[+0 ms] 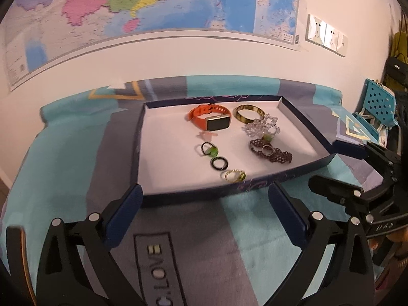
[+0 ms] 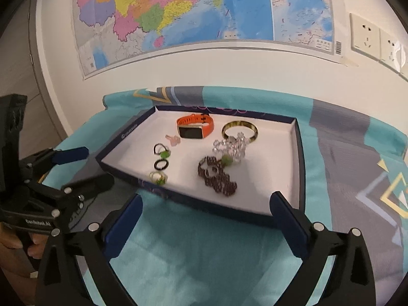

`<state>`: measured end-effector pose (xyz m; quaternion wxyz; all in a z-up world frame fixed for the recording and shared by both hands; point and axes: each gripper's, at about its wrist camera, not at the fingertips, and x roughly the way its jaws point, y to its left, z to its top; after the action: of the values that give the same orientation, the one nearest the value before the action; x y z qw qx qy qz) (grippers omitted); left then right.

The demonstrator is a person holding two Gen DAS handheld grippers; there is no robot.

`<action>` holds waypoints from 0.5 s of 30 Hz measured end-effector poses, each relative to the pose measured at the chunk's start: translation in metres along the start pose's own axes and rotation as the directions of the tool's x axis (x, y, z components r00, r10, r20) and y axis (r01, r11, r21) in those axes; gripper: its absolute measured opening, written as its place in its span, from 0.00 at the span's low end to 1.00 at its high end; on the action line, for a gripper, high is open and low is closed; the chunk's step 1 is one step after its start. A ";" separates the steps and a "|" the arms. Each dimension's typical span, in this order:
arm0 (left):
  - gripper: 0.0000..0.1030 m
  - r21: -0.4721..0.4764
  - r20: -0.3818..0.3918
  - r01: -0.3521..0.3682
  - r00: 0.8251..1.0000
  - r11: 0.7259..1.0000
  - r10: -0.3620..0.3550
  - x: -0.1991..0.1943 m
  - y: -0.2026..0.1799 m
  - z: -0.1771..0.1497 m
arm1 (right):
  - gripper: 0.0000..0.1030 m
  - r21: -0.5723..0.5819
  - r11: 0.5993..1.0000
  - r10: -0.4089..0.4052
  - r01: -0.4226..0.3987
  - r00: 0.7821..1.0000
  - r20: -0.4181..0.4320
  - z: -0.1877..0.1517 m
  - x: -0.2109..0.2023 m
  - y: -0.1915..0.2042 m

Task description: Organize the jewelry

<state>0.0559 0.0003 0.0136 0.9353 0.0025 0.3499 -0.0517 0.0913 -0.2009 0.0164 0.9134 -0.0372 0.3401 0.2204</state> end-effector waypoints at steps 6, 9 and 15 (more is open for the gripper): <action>0.94 -0.016 0.002 -0.039 0.999 0.999 0.039 -0.014 -0.003 -0.013 | 0.94 -0.007 0.999 -0.038 0.038 0.999 0.015 -0.011 -0.012 0.008; 0.94 -0.017 0.002 -0.041 0.999 0.999 0.041 -0.019 -0.005 -0.018 | 0.94 -0.007 0.999 -0.045 0.045 0.999 0.013 -0.016 -0.016 0.011; 0.94 -0.029 -0.001 -0.048 0.999 0.998 0.048 -0.026 -0.006 -0.026 | 0.94 0.000 0.999 -0.041 0.041 0.999 0.007 -0.027 -0.023 0.017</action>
<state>0.0191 -0.0025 0.0114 0.9361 -0.0028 0.3508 -0.0240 0.0519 -0.1998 0.0124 0.9189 -0.0435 0.3361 0.2019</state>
